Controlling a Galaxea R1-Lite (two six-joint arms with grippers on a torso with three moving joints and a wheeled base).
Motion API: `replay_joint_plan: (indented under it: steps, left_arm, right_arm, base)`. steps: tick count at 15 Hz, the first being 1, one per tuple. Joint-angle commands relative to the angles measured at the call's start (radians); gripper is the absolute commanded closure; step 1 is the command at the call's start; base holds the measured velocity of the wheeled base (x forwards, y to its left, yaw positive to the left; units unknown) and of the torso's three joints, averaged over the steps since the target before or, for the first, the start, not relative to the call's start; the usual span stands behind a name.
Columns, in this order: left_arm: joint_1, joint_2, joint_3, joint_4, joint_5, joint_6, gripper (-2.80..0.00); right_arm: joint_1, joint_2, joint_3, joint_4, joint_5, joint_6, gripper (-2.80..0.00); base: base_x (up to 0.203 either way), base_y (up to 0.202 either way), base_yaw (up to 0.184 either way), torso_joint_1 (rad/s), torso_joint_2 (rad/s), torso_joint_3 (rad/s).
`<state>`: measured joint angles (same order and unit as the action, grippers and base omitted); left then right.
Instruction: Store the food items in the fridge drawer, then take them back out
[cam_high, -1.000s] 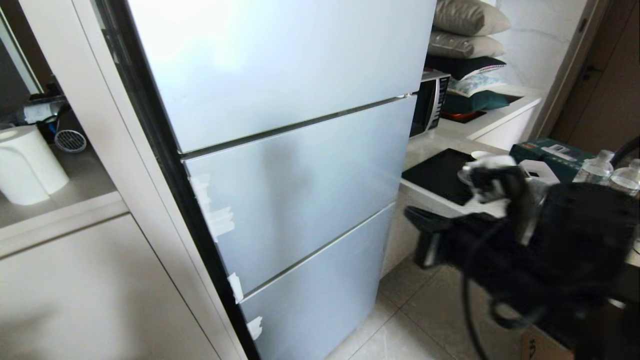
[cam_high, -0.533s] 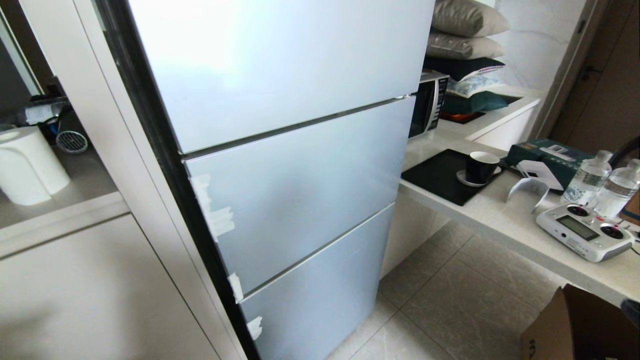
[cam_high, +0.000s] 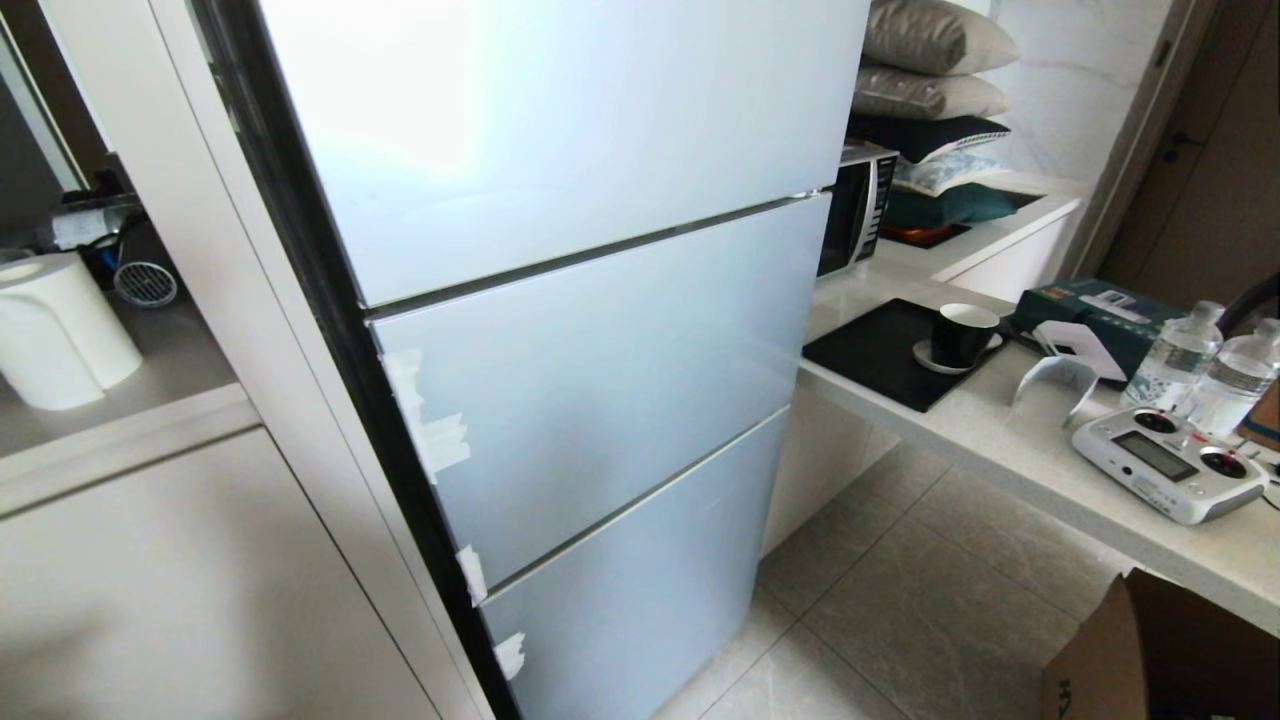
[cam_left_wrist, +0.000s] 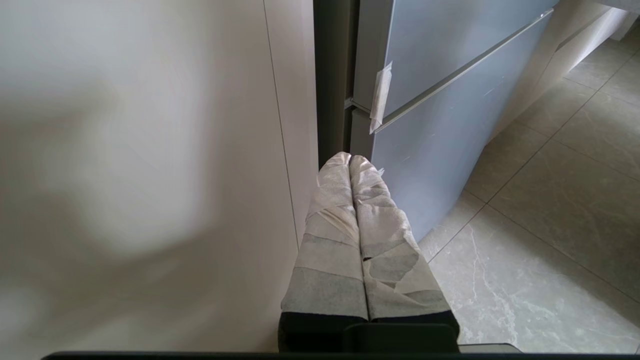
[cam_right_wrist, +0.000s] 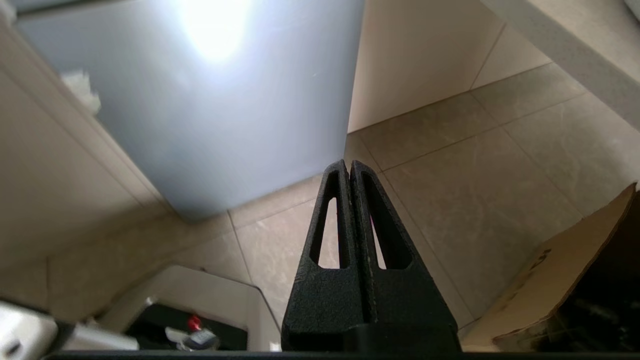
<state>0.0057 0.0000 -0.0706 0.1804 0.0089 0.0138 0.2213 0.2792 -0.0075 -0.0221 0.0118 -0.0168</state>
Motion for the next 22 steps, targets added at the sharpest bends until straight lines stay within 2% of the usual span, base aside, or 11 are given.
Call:
replay_joint_plan:
  steps: [1,3,6,10,12,16,18,22]
  left_arm:
    - [0.000,0.002,0.000,0.002,0.000,0.000,0.00]
    - [0.000,0.002,0.000,0.001,0.000,0.000,0.00]
    - [0.000,0.002,0.000,0.001,0.000,0.000,0.00]
    - [0.000,0.002,0.000,0.001,0.000,0.000,0.00]
    - [0.000,0.002,0.000,0.001,0.000,0.000,0.00]
    - [0.000,0.002,0.000,0.001,0.000,0.000,0.00]
    - [0.000,0.002,0.000,0.001,0.000,0.000,0.00]
    - [0.000,0.002,0.000,0.001,0.000,0.000,0.00]
  right_arm:
    - [0.017,-0.008,0.008,0.019,-0.003,-0.015,0.00]
    - [0.007,-0.009,0.008,0.018,-0.011,0.007,0.00]
    - [-0.105,-0.007,0.008,0.018,-0.005,-0.027,0.00]
    - [-0.135,-0.008,0.009,0.019,-0.009,-0.017,0.00]
    - [-0.208,-0.061,0.008,0.019,-0.004,-0.040,0.00]
    - [-0.215,-0.286,0.008,0.024,0.002,-0.050,0.00]
    - [-0.217,-0.280,0.008,0.024,-0.001,-0.002,0.00]
    - [-0.217,-0.281,0.008,0.022,-0.001,0.000,0.00]
  base:
    - [0.000,0.000,0.000,0.000,0.00,0.000]
    - [0.000,0.000,0.000,0.000,0.00,0.000]
    - [0.000,0.000,0.000,0.000,0.00,0.000]
    - [0.000,0.000,0.000,0.000,0.00,0.000]
    - [0.000,0.000,0.000,0.000,0.00,0.000]
    - [0.000,0.000,0.000,0.000,0.00,0.000]
    - [0.000,0.000,0.000,0.000,0.00,0.000]
    - [0.000,0.000,0.000,0.000,0.00,0.000]
